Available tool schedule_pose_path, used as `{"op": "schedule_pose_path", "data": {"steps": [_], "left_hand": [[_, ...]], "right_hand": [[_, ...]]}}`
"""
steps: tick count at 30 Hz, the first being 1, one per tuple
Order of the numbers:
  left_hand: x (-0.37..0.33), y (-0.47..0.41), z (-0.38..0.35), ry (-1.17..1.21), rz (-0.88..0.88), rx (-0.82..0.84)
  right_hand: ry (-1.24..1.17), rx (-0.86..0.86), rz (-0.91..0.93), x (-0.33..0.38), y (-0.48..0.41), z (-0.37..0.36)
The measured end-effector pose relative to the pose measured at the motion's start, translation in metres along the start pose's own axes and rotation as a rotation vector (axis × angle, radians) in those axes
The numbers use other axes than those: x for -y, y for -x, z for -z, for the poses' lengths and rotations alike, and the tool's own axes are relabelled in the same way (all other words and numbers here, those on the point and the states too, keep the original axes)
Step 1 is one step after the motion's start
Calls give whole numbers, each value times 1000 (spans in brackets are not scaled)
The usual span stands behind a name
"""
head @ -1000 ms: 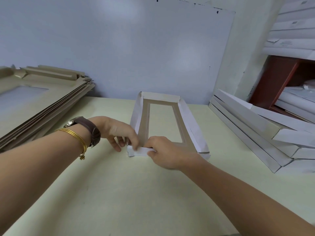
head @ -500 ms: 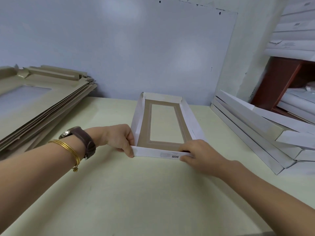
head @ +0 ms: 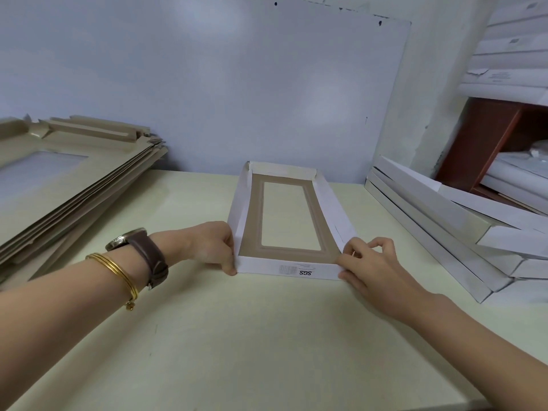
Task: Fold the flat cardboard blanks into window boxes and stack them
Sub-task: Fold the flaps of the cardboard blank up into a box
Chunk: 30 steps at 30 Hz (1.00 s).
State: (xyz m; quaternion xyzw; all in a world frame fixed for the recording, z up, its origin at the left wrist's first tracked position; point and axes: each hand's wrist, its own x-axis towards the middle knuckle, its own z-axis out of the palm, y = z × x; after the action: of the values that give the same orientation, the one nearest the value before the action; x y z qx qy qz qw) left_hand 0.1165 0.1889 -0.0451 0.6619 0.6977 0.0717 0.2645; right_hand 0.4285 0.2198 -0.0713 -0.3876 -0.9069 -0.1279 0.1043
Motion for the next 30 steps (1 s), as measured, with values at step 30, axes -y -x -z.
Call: {"op": "schedule_pose_path", "data": {"steps": [30], "left_hand": [[-8, -9, -13, 459, 180, -315]], "right_hand": [[-1303, 43, -1102, -7, -35, 8]]}}
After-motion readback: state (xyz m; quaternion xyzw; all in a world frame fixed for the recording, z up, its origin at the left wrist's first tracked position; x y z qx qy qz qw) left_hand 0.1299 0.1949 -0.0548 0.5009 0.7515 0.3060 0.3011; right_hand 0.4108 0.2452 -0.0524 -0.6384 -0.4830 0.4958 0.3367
